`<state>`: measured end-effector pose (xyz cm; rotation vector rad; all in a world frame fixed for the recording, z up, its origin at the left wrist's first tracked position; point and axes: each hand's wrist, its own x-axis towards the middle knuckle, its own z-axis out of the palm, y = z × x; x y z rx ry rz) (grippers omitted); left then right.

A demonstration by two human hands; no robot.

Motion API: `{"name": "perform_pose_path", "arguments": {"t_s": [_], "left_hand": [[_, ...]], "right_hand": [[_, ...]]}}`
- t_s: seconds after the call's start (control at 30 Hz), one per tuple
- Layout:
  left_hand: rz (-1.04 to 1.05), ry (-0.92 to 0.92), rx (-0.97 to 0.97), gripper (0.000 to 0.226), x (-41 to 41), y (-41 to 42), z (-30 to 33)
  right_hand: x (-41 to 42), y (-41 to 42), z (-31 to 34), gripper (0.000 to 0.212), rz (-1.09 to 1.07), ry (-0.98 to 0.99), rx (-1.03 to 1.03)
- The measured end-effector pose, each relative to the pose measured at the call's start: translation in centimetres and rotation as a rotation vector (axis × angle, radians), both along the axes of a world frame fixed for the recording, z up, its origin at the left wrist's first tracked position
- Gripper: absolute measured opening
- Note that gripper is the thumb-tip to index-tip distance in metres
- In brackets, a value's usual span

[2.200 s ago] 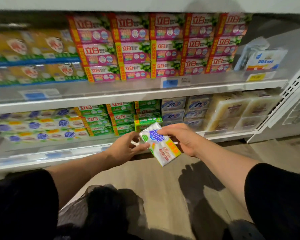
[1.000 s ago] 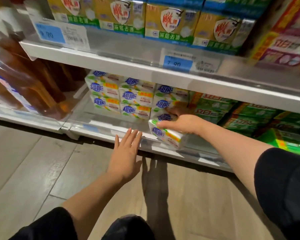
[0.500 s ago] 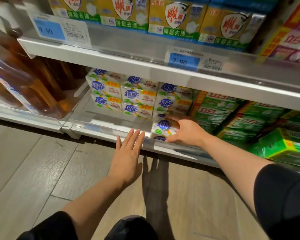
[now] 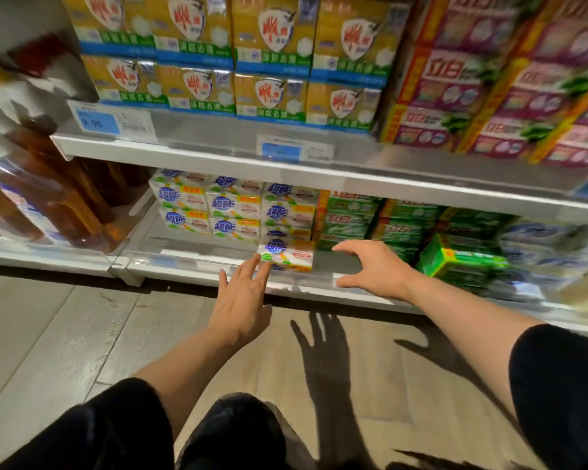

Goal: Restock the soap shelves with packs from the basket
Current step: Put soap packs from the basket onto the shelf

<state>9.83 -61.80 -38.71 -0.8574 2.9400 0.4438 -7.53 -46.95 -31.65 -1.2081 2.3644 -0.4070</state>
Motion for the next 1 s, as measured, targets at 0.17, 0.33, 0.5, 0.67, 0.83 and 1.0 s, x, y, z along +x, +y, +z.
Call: {"name": "perform_pose_path", "arguments": {"t_s": [0.17, 0.33, 0.5, 0.67, 0.83, 1.0], "left_hand": [[-0.233, 0.184, 0.094, 0.066, -3.1, 7.8, 8.6], [-0.639, 0.277, 0.075, 0.042, -8.7, 21.2, 18.7], [-0.995, 0.466, 0.172, 0.042, -12.0, 39.9, 25.7], [-1.162, 0.523, 0.358, 0.075, -11.8, 55.9, 27.5], [-1.271, 0.413, 0.516, 0.093, -10.9, 64.8, 26.2], [-1.218, 0.259, 0.631, 0.089, -12.0, 67.3, 24.0]], "right_hand": [[0.3, 10.8, 8.9, 0.048, -0.108, 0.082, -0.006], [1.9, 26.1, 18.1, 0.039, -0.318, 0.232, -0.1], [6.8, 43.4, 24.4, 0.017, -0.521, 0.488, -0.106], [11.3, 57.8, 26.1, 0.027, -0.797, 0.699, -0.086], [14.2, 68.7, 24.9, 0.05, -1.073, 0.701, -0.132], [16.7, 73.3, 23.2, 0.073, -1.093, 0.356, -0.157]]}}
